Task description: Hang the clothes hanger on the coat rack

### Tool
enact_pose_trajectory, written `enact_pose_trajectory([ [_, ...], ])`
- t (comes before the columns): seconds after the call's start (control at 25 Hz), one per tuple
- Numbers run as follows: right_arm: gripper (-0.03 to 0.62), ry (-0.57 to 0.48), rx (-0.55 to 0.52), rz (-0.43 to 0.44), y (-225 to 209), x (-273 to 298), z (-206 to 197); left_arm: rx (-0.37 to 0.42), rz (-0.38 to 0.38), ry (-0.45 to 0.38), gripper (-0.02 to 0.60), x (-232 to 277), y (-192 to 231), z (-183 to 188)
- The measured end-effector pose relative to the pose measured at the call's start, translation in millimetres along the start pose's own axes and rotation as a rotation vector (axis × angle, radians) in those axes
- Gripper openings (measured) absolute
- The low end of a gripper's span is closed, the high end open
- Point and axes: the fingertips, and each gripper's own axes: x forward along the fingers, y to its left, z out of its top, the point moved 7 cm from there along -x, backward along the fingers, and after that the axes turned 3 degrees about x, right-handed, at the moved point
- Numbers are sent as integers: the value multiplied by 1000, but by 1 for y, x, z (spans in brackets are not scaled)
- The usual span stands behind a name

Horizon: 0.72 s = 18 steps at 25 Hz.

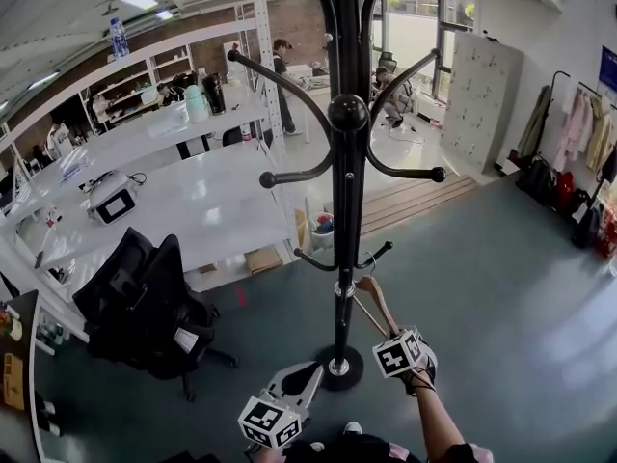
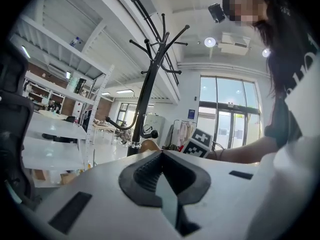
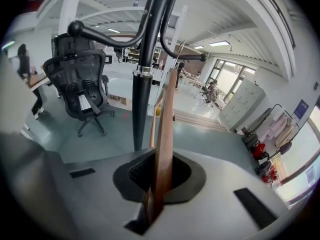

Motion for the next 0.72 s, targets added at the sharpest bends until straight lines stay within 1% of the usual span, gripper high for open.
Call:
enact_pose_trajectory([
  [0.16, 14, 34, -6, 35, 10, 18, -3, -4, 35, 3, 0, -3, 5, -2],
  [0.28, 14, 22, 16, 62, 15, 23, -5, -13, 52, 9, 0, -5, 8, -5],
  [0.44, 14, 12, 46, 67, 16, 26, -4, -16, 52, 20, 0, -5, 11, -7],
  [0.52, 21, 7, 75, 91, 17, 27, -3, -17, 49, 23, 0, -6, 12, -9],
  [0.56, 54, 6, 94, 111, 17, 28, -3, -18, 49, 23, 0, -6, 13, -9],
  [0.6, 104, 6, 115, 133, 18, 27, -2, -18, 48, 23, 0, -6, 14, -9],
  [0.64, 121, 7, 135, 149, 19, 26, -2, -18, 46, 23, 0, -6, 15, -9],
  [0.72, 121, -14, 148, 142, 18, 19, 1, -18, 39, 24, 0, -6, 16, -8],
])
